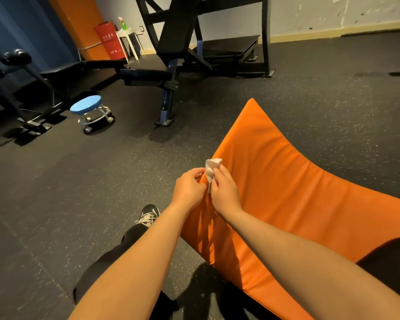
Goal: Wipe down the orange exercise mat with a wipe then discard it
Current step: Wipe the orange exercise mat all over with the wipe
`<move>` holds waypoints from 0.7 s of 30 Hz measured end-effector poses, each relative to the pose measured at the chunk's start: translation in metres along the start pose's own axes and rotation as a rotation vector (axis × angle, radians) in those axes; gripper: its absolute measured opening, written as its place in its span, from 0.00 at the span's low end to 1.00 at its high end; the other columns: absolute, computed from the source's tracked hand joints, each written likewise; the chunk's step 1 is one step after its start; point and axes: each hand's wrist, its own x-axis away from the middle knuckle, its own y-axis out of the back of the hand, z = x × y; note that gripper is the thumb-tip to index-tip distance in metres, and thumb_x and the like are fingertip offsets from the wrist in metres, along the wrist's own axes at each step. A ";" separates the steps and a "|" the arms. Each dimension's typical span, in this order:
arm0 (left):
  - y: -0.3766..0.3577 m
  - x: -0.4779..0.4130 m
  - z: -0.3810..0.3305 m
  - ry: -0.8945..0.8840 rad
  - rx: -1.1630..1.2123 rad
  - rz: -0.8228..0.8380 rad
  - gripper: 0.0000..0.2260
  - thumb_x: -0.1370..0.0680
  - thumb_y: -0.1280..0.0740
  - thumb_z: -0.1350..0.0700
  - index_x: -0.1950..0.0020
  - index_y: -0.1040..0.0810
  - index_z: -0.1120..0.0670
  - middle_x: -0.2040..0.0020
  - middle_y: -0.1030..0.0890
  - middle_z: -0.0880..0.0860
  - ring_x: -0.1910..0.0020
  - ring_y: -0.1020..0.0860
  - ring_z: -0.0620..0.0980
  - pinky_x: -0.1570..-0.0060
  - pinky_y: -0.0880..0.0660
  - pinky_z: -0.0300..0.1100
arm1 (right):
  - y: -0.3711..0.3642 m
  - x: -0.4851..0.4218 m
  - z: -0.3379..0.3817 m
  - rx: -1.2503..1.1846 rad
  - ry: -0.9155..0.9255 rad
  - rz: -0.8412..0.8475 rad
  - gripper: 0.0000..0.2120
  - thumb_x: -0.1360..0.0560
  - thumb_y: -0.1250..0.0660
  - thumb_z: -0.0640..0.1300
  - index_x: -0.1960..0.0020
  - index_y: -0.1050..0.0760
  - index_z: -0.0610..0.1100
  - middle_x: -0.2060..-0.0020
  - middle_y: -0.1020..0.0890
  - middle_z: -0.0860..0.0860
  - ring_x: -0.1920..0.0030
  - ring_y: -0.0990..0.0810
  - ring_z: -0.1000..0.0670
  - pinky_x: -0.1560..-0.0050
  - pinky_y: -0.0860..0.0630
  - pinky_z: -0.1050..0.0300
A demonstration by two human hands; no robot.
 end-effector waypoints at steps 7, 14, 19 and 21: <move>0.007 0.001 -0.002 -0.102 -0.029 0.090 0.21 0.23 0.33 0.61 0.31 0.22 0.46 0.39 0.19 0.43 0.44 0.24 0.39 0.44 0.29 0.35 | 0.017 -0.028 -0.016 0.012 -0.069 -0.028 0.23 0.17 0.42 0.37 0.23 0.35 0.37 0.20 0.39 0.43 0.21 0.41 0.45 0.23 0.49 0.58; 0.010 -0.002 0.001 -0.119 -0.060 0.167 0.23 0.23 0.37 0.64 0.30 0.24 0.45 0.34 0.21 0.46 0.34 0.26 0.45 0.41 0.32 0.36 | -0.001 0.018 -0.008 0.058 0.060 0.046 0.22 0.22 0.38 0.35 0.28 0.28 0.39 0.29 0.27 0.42 0.33 0.27 0.39 0.32 0.33 0.51; 0.010 0.000 0.006 -0.104 -0.035 0.135 0.25 0.22 0.39 0.64 0.29 0.26 0.43 0.33 0.22 0.47 0.33 0.26 0.48 0.35 0.28 0.44 | 0.010 -0.008 -0.006 0.121 0.105 0.040 0.20 0.23 0.38 0.35 0.32 0.24 0.39 0.24 0.31 0.43 0.32 0.28 0.37 0.30 0.33 0.49; 0.010 0.001 0.005 -0.091 -0.037 0.153 0.26 0.21 0.39 0.65 0.27 0.28 0.43 0.31 0.23 0.46 0.32 0.27 0.48 0.35 0.29 0.44 | 0.017 -0.025 0.002 0.132 0.044 0.027 0.19 0.18 0.41 0.36 0.29 0.26 0.40 0.22 0.34 0.45 0.28 0.31 0.40 0.27 0.38 0.53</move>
